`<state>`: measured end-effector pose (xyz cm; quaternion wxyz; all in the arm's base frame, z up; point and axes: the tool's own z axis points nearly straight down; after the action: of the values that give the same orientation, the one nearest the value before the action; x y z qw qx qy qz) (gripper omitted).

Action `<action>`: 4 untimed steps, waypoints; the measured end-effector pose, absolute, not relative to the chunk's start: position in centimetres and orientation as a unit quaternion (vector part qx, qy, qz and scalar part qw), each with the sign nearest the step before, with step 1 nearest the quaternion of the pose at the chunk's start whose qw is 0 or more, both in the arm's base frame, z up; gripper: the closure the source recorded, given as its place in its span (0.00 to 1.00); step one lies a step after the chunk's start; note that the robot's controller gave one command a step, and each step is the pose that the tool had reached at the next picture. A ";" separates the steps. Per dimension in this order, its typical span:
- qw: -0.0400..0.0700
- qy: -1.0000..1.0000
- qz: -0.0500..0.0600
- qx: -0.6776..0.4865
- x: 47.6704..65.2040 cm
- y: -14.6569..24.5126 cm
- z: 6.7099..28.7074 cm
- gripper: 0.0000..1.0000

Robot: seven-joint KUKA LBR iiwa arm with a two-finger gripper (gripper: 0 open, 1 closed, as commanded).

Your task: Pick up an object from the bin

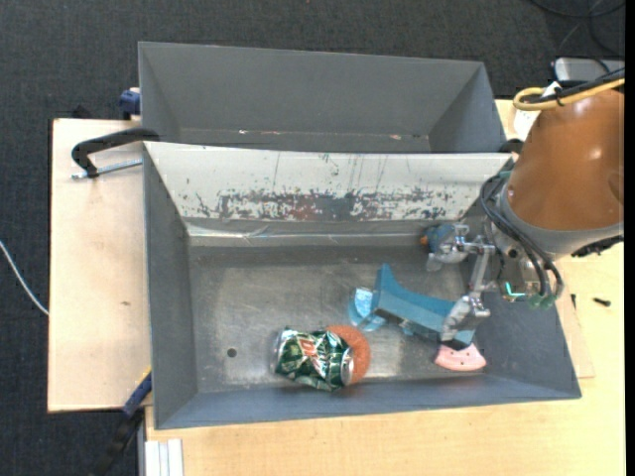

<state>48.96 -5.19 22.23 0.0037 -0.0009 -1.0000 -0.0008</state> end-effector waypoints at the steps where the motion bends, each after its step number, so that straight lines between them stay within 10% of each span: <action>1: -0.001 -1.000 0.000 0.000 49.1 -5.2 22.6 0.00; 2: -0.007 -0.998 0.001 -0.064 52.6 -3.4 10.3 1.00; 4: -0.010 -0.998 0.000 -0.064 52.3 -3.4 10.5 1.00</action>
Offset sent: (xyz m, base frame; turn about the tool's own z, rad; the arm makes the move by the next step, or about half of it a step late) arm 0.0271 0.0209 -0.1387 0.1262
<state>52.25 -3.38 10.46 -0.0105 -0.0640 -0.9979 0.0004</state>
